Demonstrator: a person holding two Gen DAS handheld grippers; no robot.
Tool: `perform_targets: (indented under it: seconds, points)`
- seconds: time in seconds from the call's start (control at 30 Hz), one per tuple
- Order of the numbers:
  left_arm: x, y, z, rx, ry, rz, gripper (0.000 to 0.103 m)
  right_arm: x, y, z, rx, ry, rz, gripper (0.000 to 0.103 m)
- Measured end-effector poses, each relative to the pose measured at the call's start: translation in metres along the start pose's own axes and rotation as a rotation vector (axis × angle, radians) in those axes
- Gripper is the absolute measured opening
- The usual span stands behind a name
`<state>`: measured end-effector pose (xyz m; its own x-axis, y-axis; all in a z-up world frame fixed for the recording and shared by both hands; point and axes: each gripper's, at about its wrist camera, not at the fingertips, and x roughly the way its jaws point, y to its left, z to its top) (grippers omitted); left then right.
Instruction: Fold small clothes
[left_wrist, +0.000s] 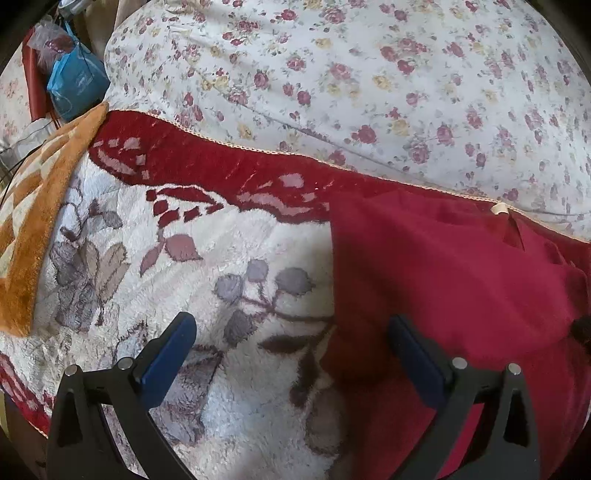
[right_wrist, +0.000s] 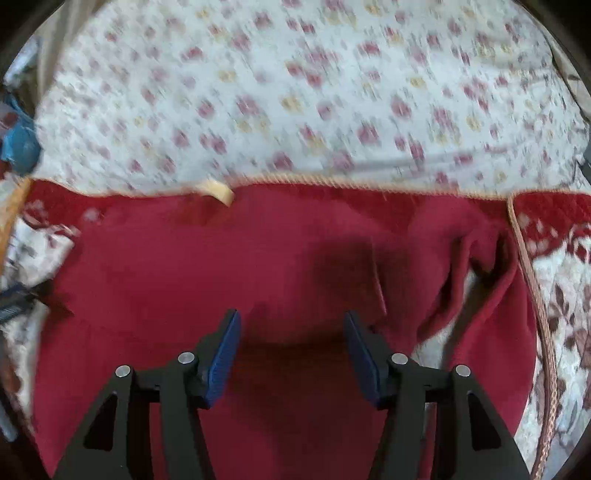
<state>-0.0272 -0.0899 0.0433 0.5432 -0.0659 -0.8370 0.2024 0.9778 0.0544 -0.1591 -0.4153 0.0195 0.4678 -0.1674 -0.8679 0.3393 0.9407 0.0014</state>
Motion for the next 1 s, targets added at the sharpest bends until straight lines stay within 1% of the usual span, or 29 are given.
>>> perform_targets:
  seconds: [0.03, 0.1, 0.17, 0.2, 0.23, 0.3, 0.4, 0.47, 0.57, 0.63, 0.73, 0.87, 1.0]
  points:
    - [-0.001, 0.0, 0.0, -0.001, -0.002, -0.002, 0.103, 0.0, -0.003, 0.0, 0.01, -0.003, 0.011, 0.062]
    - [-0.005, 0.0, -0.001, -0.004, -0.009, -0.015, 0.103, -0.015, -0.004, -0.006, 0.018, -0.02, 0.03, 0.062]
    - [-0.01, -0.001, -0.002, -0.001, -0.021, -0.031, 0.103, -0.027, -0.005, -0.009, 0.021, -0.032, 0.046, 0.068]
    - [-0.012, -0.002, -0.002, 0.002, -0.025, -0.037, 0.103, -0.032, -0.007, -0.01, 0.025, -0.044, 0.049, 0.072]
    - [-0.016, -0.004, -0.001, 0.004, -0.033, -0.044, 0.103, -0.036, -0.009, -0.012, 0.029, -0.052, 0.053, 0.074]
    - [-0.022, -0.007, -0.001, 0.005, -0.049, -0.058, 0.103, -0.045, -0.012, -0.016, 0.041, -0.063, 0.071, 0.075]
    - [-0.031, -0.012, -0.002, 0.012, -0.076, -0.086, 0.103, -0.054, -0.019, -0.023, 0.057, -0.076, 0.074, 0.075]
    - [-0.033, -0.016, -0.002, 0.023, -0.085, -0.105, 0.103, -0.064, -0.03, -0.03, 0.068, -0.089, 0.053, 0.075]
    - [-0.034, -0.018, -0.003, 0.025, -0.079, -0.134, 0.103, -0.078, -0.054, -0.039, 0.101, -0.114, 0.001, 0.077]
    - [-0.035, -0.018, -0.003, 0.021, -0.081, -0.147, 0.103, -0.083, -0.074, -0.045, 0.148, -0.116, -0.029, 0.08]
    - [-0.036, -0.016, -0.003, 0.015, -0.086, -0.154, 0.103, -0.085, -0.106, -0.052, 0.238, -0.107, -0.052, 0.08]
    - [-0.032, -0.016, -0.004, 0.016, -0.076, -0.148, 0.103, -0.08, -0.125, -0.058, 0.286, -0.084, -0.096, 0.08]
    - [-0.028, -0.018, -0.005, 0.025, -0.057, -0.146, 0.103, -0.074, -0.134, -0.059, 0.321, -0.075, -0.092, 0.08]
